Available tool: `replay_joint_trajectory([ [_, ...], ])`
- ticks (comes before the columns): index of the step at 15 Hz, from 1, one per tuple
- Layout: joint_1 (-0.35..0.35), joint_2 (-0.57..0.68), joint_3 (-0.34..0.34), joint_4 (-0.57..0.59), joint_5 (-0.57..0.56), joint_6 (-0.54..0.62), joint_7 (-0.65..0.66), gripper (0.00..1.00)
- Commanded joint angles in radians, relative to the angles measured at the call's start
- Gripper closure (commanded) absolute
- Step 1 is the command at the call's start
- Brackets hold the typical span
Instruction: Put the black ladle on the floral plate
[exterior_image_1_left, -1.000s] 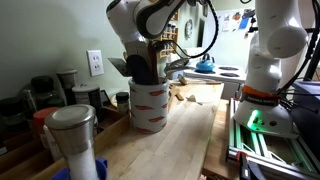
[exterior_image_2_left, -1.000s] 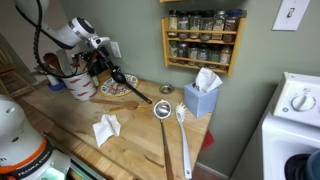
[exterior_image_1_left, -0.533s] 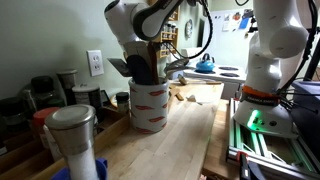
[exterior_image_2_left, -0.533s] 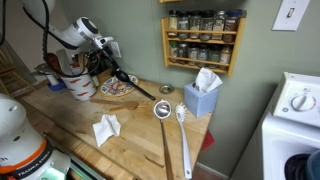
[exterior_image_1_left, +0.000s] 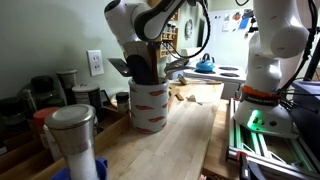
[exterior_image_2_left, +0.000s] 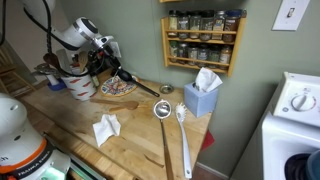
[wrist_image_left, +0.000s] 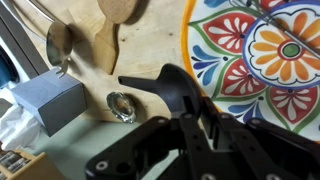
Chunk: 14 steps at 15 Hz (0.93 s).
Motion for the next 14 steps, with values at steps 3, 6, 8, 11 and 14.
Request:
replay_joint_trajectory([
  [3, 0.014, -0.001, -0.021, -0.029, -0.025, 0.036, -0.035, 0.38],
  [6, 0.009, 0.002, -0.024, -0.043, -0.016, 0.064, -0.059, 0.14],
  [8, 0.002, -0.014, -0.029, -0.064, -0.002, 0.104, -0.082, 0.01],
  [11, -0.017, -0.074, -0.038, -0.106, 0.041, 0.168, -0.136, 0.0],
  [14, -0.054, -0.185, -0.052, -0.188, 0.157, 0.227, -0.246, 0.0],
])
